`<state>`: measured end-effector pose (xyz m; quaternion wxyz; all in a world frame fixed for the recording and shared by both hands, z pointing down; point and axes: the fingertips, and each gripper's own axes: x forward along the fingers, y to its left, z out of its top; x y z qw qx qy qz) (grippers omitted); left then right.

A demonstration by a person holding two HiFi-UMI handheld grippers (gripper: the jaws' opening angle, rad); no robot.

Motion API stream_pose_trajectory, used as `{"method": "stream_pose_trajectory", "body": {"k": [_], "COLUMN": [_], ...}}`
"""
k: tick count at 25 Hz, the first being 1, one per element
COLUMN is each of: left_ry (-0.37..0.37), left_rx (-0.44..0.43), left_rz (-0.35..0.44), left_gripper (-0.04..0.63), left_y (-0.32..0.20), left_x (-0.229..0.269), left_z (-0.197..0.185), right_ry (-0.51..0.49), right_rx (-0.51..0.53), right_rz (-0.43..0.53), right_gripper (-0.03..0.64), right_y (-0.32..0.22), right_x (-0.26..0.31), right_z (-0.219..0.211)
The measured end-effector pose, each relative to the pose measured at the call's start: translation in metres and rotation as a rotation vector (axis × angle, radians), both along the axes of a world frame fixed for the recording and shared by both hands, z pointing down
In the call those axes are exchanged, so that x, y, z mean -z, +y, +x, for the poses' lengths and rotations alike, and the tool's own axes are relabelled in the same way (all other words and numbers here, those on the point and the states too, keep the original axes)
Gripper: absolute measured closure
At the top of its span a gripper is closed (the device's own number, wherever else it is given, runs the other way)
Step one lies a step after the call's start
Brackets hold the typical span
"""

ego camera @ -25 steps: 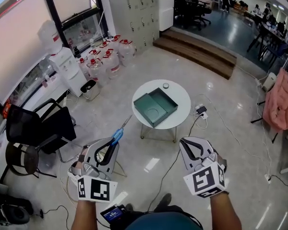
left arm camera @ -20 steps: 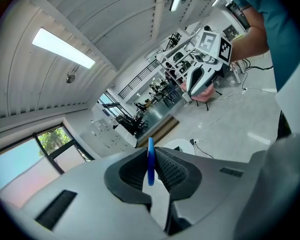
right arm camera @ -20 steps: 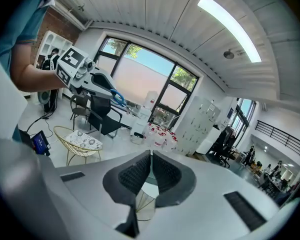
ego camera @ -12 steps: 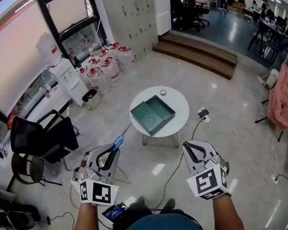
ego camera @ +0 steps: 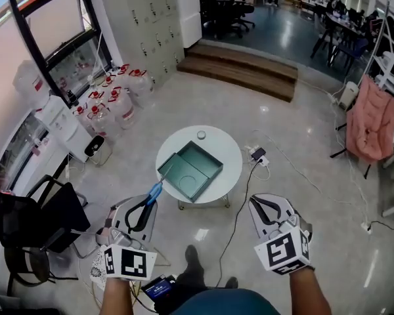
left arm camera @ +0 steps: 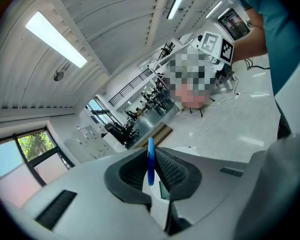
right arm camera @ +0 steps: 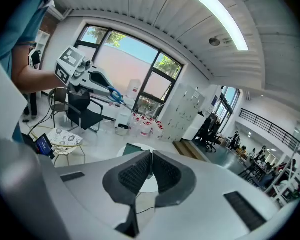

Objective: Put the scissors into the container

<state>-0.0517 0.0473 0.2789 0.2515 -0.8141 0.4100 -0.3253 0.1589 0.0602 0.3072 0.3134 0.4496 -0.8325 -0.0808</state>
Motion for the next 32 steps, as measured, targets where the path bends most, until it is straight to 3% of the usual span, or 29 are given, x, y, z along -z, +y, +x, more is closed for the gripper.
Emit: {"method": "stream_pose_trajectory", "body": {"k": [10, 32], "left_ry": [0.031, 0.05], "left_rx": [-0.088, -0.151], "left_rz": [-0.002, -0.035], "left_gripper": [0.54, 0.54], "left_y": [-0.134, -0.219], "left_x": [-0.001, -0.019], "left_z": [-0.03, -0.054], "right_ry": [0.028, 0.068], "right_rx": [-0.084, -0.177], "right_rz": [-0.005, -0.036], "right_gripper": [0.578, 0.578], "right_y": [-0.106, -0.166], "right_x": [0.007, -0.003], "right_z": [-0.035, -0.046]}}
